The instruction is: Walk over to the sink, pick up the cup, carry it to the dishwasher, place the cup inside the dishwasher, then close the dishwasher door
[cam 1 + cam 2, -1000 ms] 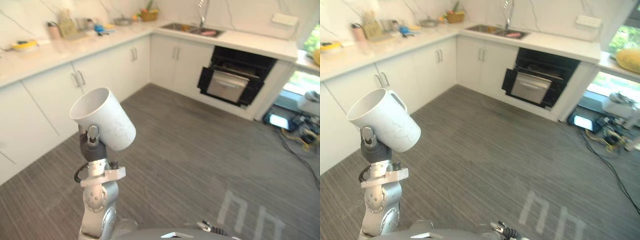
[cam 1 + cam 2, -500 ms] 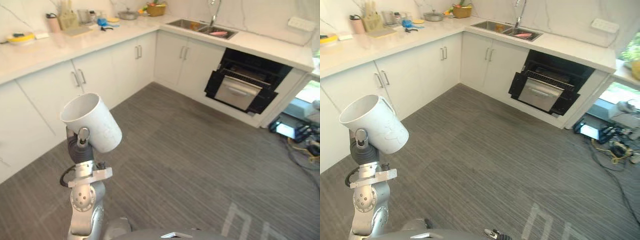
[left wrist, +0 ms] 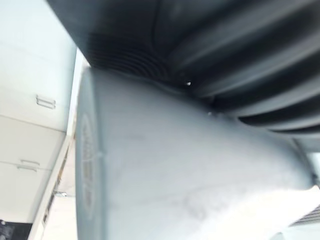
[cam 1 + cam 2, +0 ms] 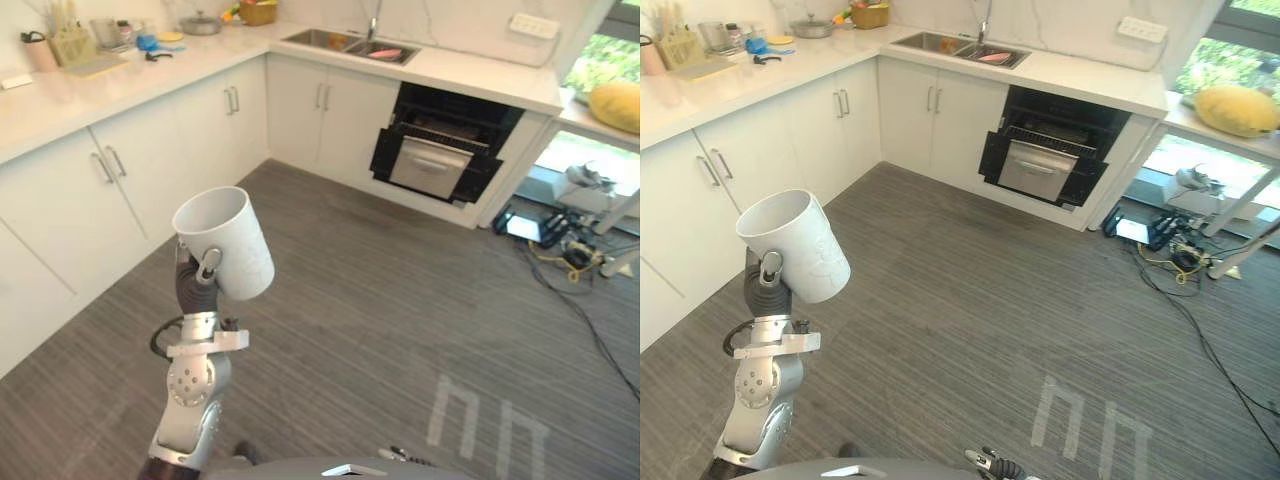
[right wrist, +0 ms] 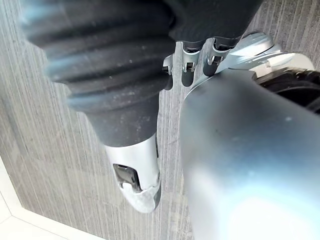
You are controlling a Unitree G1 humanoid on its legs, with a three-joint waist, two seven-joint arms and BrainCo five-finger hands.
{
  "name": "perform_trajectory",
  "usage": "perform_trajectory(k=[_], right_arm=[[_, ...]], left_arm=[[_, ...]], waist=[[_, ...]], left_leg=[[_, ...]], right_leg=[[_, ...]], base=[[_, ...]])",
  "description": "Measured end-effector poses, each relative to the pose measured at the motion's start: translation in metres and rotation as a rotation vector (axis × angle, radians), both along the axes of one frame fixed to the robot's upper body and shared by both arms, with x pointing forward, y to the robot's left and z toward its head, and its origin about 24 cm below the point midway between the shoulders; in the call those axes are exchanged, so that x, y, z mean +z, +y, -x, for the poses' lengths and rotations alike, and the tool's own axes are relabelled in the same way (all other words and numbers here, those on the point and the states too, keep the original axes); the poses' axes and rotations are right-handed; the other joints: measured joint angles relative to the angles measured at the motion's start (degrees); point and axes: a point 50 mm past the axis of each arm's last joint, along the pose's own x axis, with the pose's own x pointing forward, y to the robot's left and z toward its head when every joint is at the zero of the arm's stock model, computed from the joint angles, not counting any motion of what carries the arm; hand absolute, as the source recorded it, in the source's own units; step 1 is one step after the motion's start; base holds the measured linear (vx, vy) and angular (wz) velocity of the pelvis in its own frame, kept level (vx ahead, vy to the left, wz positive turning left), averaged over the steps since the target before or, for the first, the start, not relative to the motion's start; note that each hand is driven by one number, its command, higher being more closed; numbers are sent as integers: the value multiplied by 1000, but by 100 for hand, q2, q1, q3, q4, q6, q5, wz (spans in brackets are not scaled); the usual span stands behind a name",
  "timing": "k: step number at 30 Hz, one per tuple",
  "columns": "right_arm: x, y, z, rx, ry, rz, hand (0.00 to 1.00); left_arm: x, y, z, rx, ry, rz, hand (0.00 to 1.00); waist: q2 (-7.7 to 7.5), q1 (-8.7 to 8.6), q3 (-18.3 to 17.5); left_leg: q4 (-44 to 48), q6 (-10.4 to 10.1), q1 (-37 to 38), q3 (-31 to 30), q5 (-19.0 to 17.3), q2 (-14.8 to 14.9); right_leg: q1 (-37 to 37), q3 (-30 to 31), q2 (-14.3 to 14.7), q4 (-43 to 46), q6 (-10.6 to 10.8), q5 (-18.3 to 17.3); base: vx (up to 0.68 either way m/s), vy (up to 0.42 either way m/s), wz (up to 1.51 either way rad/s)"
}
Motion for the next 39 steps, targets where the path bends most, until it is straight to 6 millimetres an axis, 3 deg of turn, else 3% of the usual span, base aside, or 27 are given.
perform_trajectory(k=[1, 2, 4, 5, 7, 9, 11, 14, 16, 17, 18, 19, 21, 22, 24, 25, 27, 29, 30, 31, 32, 33, 35, 36, 37, 38, 39], right_arm=[[3, -7, -8, -22, -30, 33, 0], [4, -7, -9, -20, -40, 40, 0], [4, -4, -10, -35, -47, 32, 0], [2, 7, -9, -36, -42, 5, 0], [0, 15, -7, -55, -39, -17, 0], [2, 12, -8, -103, -63, -21, 0], [3, 9, -7, -142, -82, -50, 0], [5, 11, -4, -158, -81, -72, 0], [10, 9, -5, -148, -97, -72, 0], [12, 9, -6, -141, -97, -74, 0], [15, 6, -9, -117, -92, -73, 0], [17, 0, -9, -107, -75, -63, 0], [21, -5, -13, -98, -80, -48, 0], [20, -7, -12, -95, -59, -32, 0], [16, -6, -4, -90, -18, -19, 0], [13, -4, 0, -74, 7, -12, 0], [13, -2, -4, -38, -5, -4, 0], [14, 1, -23, -1, -54, -7, 0], [15, 2, -28, 10, -71, -13, 0], [16, 7, -37, 37, -106, -35, 0], [15, 16, -42, 71, -121, -61, 0], [15, 28, -45, 79, -131, -91, 0], [13, 53, -44, 68, -131, -164, 0], [12, 57, -45, 63, -129, -175, 0], [14, 61, -48, 54, -139, -187, 0], [17, 62, -53, 31, -166, -190, 0], [18, 61, -55, 22, -176, -188, 0]], left_arm=[[-3, 2, -1, 28, 15, 15, 100], [-13, 9, -1, 68, 70, 16, 100], [-14, 11, -2, 78, 81, 12, 100], [-14, 15, -2, 99, 80, 12, 100], [-16, 15, -3, 95, 99, 9, 100], [-15, 5, -5, 47, 99, 11, 100], [-10, -9, -7, -31, 76, 6, 100], [-9, -15, -1, -64, 68, 10, 100], [-8, -14, 7, -53, 62, 34, 100], [-8, -14, 10, -48, 62, 45, 100], [-4, -16, 13, -43, 45, 79, 100], [-3, -20, 13, -36, 34, 123, 100], [-2, -25, 13, -27, 29, 166, 100], [-1, -26, 12, -22, 27, 182, 100], [-1, -24, 11, -23, 9, 167, 100], [-2, -21, 11, -23, 5, 151, 100], [-3, -14, 11, -17, 4, 131, 100], [-9, -9, 12, 5, 36, 121, 100], [-10, -9, 13, 11, 46, 121, 100], [-13, -7, 16, 33, 67, 121, 100], [-18, -6, 21, 56, 92, 115, 100], [-21, -4, 20, 60, 108, 97, 100], [-28, -4, 24, 56, 142, 86, 100], [-26, -3, 25, 47, 136, 81, 100], [-16, -4, 25, 17, 90, 71, 100], [-5, -4, 26, -7, 37, 45, 100], [-1, -5, 26, -15, 18, 28, 100]], waist=[[82, 7, 80], [148, -96, 140], [145, -162, 123], [27, -170, 131], [26, -178, 171], [289, -160, 327], [491, -135, 440], [398, -92, 482], [524, -152, 430], [585, -181, 388], [697, -239, 317], [857, -188, 293], [1004, -170, 354], [1031, -160, 356], [950, -32, 357], [866, 140, 336], [771, 259, 352], [654, 351, 378], [655, 383, 379], [698, 479, 355], [717, 589, 302], [526, 553, 289], [263, 471, 89], [212, 513, 86], [67, 604, 156], [84, 577, 229], [82, 540, 236]], left_leg=[[34, 243, 85, 7, -368, 1], [20, 259, 294, -121, -486, 2], [16, 254, 396, -264, -537, 70], [-43, 229, 450, -333, -567, 78], [12, 188, 518, -496, -691, 154], [456, 145, 497, -651, -961, 474], [1280, -82, 416, -885, -1592, 842], [1957, -447, 802, -928, -2484, 1080], [1699, -702, 1361, -793, -2706, 1316], [1704, -835, 1497, -789, -2617, 1358], [2611, -669, 1115, -979, -2278, 1577], [3683, -480, 534, -1099, -1446, 1752], [4996, -358, -210, -1126, -126, 2073], [5595, -325, -636, -1103, -294, 2025], [5610, -200, -1096, -945, -645, 1723], [5084, -148, -1318, -690, -833, 1539], [3773, -141, -1637, -466, -964, 1193], [1689, -161, -1771, -1000, -581, 476], [1263, -193, -1743, -1274, -364, 313], [699, -281, -1702, -1758, 191, 182], [1024, -252, -1634, -1900, 651, 202], [1333, -206, -1651, -1767, 492, 131], [1777, -122, -1627, -1613, -261, 103], [1726, -96, -1541, -1504, -330, 107], [1585, -87, -1230, -1283, -485, 107], [1478, 36, -897, -1167, -656, 68], [1438, 65, -712, -1110, -735, 50]], right_leg=[[-488, -214, -131, 1201, -41, 59], [-1236, -252, -330, 2823, -454, 639], [-1592, -294, -298, 3227, -286, 344], [-1785, -296, -169, 2784, -109, 106], [-1849, -277, 116, 1642, 19, 63], [-1844, -219, 474, 550, 223, 304], [-1858, 101, 758, -545, 373, 821], [-1843, 412, 806, -160, 296, 1176], [-2083, 330, 991, 919, 356, 1249], [-2091, 275, 1064, 1186, 396, 969], [-2138, 191, 1199, 1498, 261, 600], [-2063, 150, 1351, 1483, 139, 407], [-1530, 179, 1611, 1030, -51, 271], [-1049, 193, 1689, 633, -212, 258], [-324, 194, 1711, -1, -326, 274], [35, 329, 1710, -321, -310, 301], [415, 624, 1688, -675, -332, 302], [609, 1165, 1542, -830, -315, 266], [661, 1318, 1540, -824, -271, 230], [803, 1662, 1586, -775, -162, 36], [1030, 2029, 1654, -637, -114, -351], [1102, 2110, 1529, -551, -124, -506], [910, 2078, 1403, 91, -82, -531], [728, 2058, 1394, 496, -27, -502], [212, 1864, 1362, 1719, 514, -299], [-407, 1514, 1150, 3077, 978, -19], [-612, 1323, 1058, 3511, 851, -57]], base=[[130, 102, 31], [71, 96, 30], [165, 54, 43], [217, 11, 42], [291, -73, 41], [320, -98, 34], [329, -139, 34], [444, -325, 18], [465, -386, -11], [484, -367, -11], [390, -281, -22], [606, -416, -27], [613, -317, -16], [587, -227, -1], [592, -191, -12], [721, -208, -49], [616, -115, -73], [594, 31, -103], [567, 124, -136], [567, 188, -181], [567, 200, -168], [539, 166, -118], [499, 101, -55], [523, 133, -74], [463, 130, -79], [373, 111, -67], [354, 74, -43]])
